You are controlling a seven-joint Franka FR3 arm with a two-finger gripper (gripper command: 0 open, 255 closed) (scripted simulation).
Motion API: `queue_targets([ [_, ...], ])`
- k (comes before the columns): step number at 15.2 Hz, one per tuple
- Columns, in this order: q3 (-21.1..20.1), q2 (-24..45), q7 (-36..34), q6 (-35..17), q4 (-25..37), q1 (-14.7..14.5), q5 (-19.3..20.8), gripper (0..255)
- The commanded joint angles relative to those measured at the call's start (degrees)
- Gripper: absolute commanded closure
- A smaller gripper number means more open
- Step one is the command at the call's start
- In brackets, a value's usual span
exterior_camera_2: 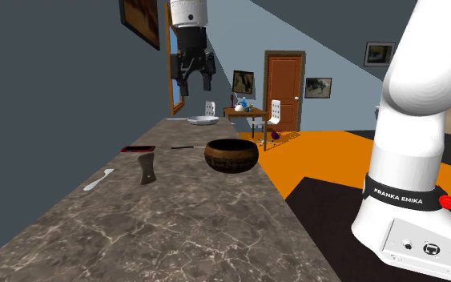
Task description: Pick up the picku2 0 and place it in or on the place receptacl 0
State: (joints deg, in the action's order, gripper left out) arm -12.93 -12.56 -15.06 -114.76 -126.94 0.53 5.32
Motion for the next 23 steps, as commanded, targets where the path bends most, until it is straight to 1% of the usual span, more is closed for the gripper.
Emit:
queue_targets([
  [1,-1.2,5.0,-3.3,-2.1,2.1,0.0,1.6,0],
  [5,-2.7,14.2,-9.4,-4.1,7.2,-0.5,5.3,0],
  [8,-3.0,21.3,-13.8,-4.7,12.0,-1.5,8.3,0],
  [13,-2.2,33.4,-19.8,-4.4,21.6,-4.1,12.5,0],
  [17,-0.9,43.2,-23.2,-3.0,31.0,-6.6,14.9,0],
  [18,-0.8,43.5,-23.3,-3.0,31.3,-6.7,15.0,0],
  [23,-0.3,45.1,-23.8,-6.0,29.9,-6.5,15.8,0],
])
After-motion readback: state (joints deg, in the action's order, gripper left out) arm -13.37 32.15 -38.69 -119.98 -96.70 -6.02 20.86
